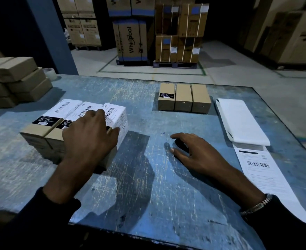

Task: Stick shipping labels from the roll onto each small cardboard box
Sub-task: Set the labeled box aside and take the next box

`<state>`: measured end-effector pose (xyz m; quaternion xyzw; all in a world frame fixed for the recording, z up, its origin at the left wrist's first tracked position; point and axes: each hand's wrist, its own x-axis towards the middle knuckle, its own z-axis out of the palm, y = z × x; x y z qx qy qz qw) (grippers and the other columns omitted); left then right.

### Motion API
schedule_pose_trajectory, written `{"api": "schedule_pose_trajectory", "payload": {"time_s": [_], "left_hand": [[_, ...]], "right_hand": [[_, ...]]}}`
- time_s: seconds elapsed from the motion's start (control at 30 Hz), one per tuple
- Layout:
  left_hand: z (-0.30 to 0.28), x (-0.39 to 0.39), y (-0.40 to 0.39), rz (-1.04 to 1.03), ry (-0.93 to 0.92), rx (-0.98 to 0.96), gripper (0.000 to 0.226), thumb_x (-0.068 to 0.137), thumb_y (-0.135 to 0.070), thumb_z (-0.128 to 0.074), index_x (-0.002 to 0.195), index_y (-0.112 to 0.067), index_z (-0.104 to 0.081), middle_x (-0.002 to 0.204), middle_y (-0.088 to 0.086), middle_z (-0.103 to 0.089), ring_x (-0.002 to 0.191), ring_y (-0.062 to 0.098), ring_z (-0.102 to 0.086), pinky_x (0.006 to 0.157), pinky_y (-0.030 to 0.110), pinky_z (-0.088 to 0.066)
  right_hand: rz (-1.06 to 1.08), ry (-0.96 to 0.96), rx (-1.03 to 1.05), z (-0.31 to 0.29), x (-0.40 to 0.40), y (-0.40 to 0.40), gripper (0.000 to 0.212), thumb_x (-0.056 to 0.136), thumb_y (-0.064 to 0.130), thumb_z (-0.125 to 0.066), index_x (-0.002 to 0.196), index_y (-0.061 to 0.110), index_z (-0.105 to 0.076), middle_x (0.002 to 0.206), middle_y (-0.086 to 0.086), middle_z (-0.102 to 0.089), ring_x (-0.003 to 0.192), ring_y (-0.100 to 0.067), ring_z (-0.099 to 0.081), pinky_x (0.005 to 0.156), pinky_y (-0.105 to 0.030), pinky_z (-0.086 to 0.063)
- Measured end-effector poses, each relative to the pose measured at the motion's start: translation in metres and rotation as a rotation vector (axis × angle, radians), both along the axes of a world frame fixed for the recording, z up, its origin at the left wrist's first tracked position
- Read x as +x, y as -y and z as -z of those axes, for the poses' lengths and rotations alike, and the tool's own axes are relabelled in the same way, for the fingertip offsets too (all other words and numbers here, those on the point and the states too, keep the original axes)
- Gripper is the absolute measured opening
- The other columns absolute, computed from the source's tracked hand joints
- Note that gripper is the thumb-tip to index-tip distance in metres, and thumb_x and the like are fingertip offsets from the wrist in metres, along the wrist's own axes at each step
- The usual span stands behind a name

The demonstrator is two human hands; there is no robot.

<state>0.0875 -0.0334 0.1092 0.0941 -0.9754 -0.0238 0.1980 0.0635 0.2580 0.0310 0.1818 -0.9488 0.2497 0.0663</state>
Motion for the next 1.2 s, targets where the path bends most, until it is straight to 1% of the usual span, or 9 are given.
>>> {"api": "schedule_pose_trajectory", "payload": {"time_s": [0.1,0.2,0.37,0.5,0.63,0.83,0.93,1.07,1.2], "left_hand": [[-0.001,0.008,-0.01,0.059,-0.027,0.004,0.065,0.095,-0.063,-0.065,0.142,-0.018,-0.062,0.159,0.014,-0.052,0.147,0.038,-0.046,0.111,0.054,-0.042],[0.003,0.013,-0.034,0.247,-0.089,-0.004,0.063,0.096,-0.064,-0.062,0.141,-0.021,-0.066,0.155,0.011,-0.058,0.148,0.033,-0.046,0.121,0.051,-0.034],[0.024,-0.013,-0.081,0.452,-0.022,-0.002,0.046,0.099,-0.06,-0.061,0.125,-0.025,-0.075,0.127,0.001,-0.073,0.125,0.027,-0.062,0.105,0.044,-0.045],[0.044,-0.057,-0.108,0.488,0.083,-0.024,0.048,0.103,-0.056,-0.054,0.133,-0.022,-0.067,0.132,0.004,-0.068,0.122,0.028,-0.061,0.1,0.042,-0.049],[0.063,-0.109,-0.13,0.469,0.003,0.155,0.053,0.1,-0.053,-0.06,0.134,-0.012,-0.056,0.133,0.014,-0.06,0.12,0.038,-0.059,0.085,0.045,-0.049],[0.072,-0.192,-0.144,0.441,0.033,0.234,0.093,0.099,-0.061,-0.059,0.169,-0.014,-0.02,0.173,0.021,-0.024,0.158,0.042,-0.023,0.118,0.059,-0.035],[0.083,-0.214,-0.14,0.465,0.052,0.2,0.089,0.098,-0.066,-0.057,0.167,-0.019,-0.026,0.173,0.018,-0.024,0.16,0.038,-0.021,0.119,0.06,-0.035],[0.098,-0.22,-0.135,0.482,-0.042,0.227,0.072,0.096,-0.052,-0.064,0.155,-0.019,-0.041,0.165,0.018,-0.037,0.144,0.042,-0.043,0.103,0.058,-0.051],[0.101,-0.202,-0.138,0.454,-0.148,0.224,0.049,0.096,-0.049,-0.064,0.132,-0.018,-0.053,0.142,0.015,-0.051,0.104,0.047,-0.064,0.075,0.052,-0.057]], "right_hand": [[0.0,-0.009,-0.001,0.0,0.0,0.0,0.049,0.104,0.055,-0.059,0.149,0.037,-0.052,0.126,0.014,-0.064,0.117,-0.007,-0.056,0.094,-0.035,-0.052],[0.005,-0.013,-0.03,-0.001,-0.004,-0.002,0.048,0.104,0.053,-0.061,0.148,0.036,-0.053,0.128,0.013,-0.065,0.113,0.0,-0.054,0.091,-0.028,-0.05],[0.063,-0.05,-0.072,-0.002,-0.012,-0.014,0.043,0.104,0.046,-0.063,0.144,0.031,-0.059,0.128,0.008,-0.069,0.12,-0.009,-0.061,0.093,-0.028,-0.052],[0.219,-0.111,-0.114,-0.001,-0.021,-0.032,0.037,0.104,0.041,-0.063,0.138,0.027,-0.065,0.125,0.003,-0.072,0.118,-0.015,-0.064,0.096,-0.04,-0.057],[0.369,-0.161,-0.102,-0.003,-0.028,-0.049,0.037,0.103,0.039,-0.063,0.135,0.02,-0.068,0.122,-0.004,-0.075,0.114,-0.023,-0.068,0.089,-0.044,-0.059],[0.396,-0.134,-0.1,-0.002,-0.03,-0.052,0.04,0.102,0.04,-0.063,0.135,0.018,-0.067,0.12,-0.007,-0.074,0.113,-0.023,-0.069,0.087,-0.043,-0.059],[0.369,-0.137,-0.099,-0.001,-0.03,-0.05,0.041,0.102,0.041,-0.062,0.136,0.019,-0.066,0.122,-0.006,-0.074,0.114,-0.022,-0.069,0.086,-0.042,-0.059],[0.352,-0.132,-0.082,-0.002,-0.029,-0.048,0.042,0.102,0.043,-0.062,0.137,0.02,-0.066,0.125,-0.004,-0.072,0.115,-0.022,-0.067,0.089,-0.041,-0.057],[0.364,-0.131,-0.095,-0.004,-0.028,-0.049,0.042,0.102,0.045,-0.062,0.136,0.021,-0.066,0.125,-0.003,-0.072,0.115,-0.022,-0.068,0.088,-0.044,-0.059]]}}
